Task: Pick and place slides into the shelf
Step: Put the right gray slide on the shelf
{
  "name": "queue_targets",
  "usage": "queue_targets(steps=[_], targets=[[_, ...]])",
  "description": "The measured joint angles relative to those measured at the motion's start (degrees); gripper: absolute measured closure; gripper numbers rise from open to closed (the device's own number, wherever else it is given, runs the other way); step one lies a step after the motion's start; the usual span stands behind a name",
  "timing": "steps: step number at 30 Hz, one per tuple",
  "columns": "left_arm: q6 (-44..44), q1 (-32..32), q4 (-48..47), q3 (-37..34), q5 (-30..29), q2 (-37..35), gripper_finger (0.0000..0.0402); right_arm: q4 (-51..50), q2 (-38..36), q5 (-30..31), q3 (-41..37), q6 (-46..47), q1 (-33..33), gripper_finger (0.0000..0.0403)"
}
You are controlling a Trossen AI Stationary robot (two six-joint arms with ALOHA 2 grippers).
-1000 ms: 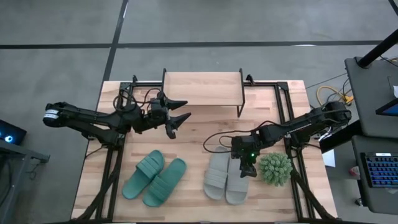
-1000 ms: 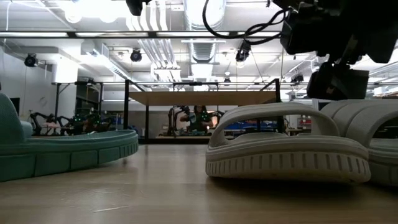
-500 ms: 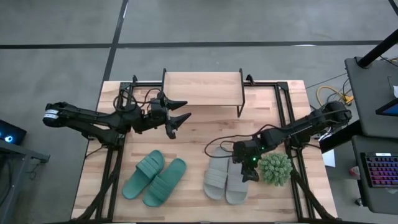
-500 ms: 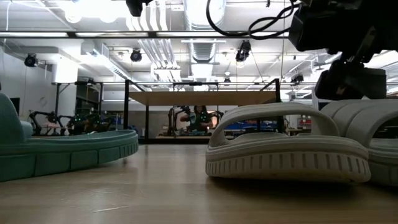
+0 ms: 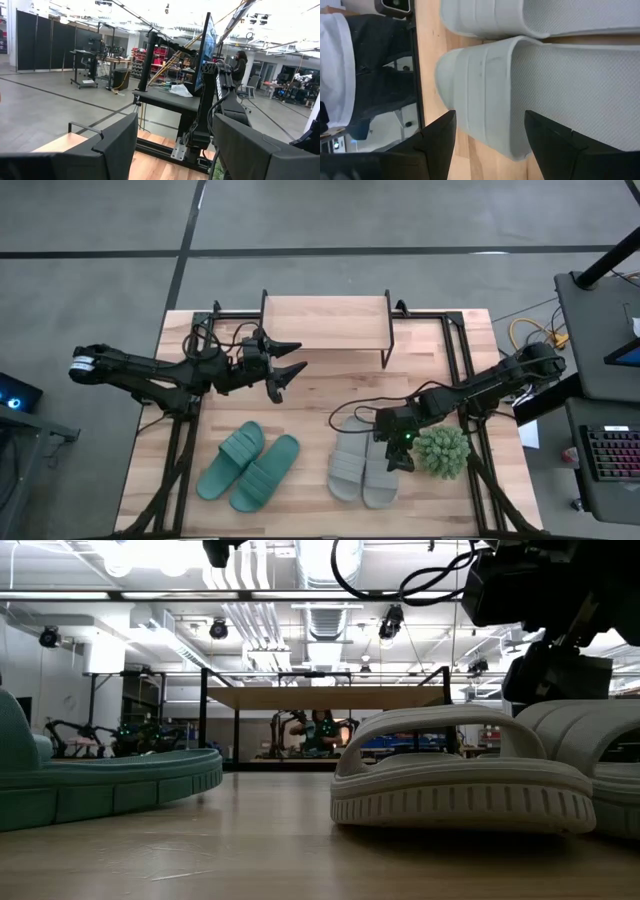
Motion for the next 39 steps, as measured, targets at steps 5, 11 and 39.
queue_targets(steps=[5,11,39], targets=[[0.0,0.0,0.0,0.0,0.0,0.0,0.0158,0.0,0.0,0.0,-0.4,0.0,0.3,0.0177],[0.0,0.0,0.0,0.0,0.0,0.0,0.0158,0.0,0.0,0.0,-0.4,-3.3,1.3,0.0177],[0.0,0.0,0.0,-0.1,0.0,0.0,0.0158,2.1,0.0,0.0,-1.3,-1.6,4.1,0.0177]])
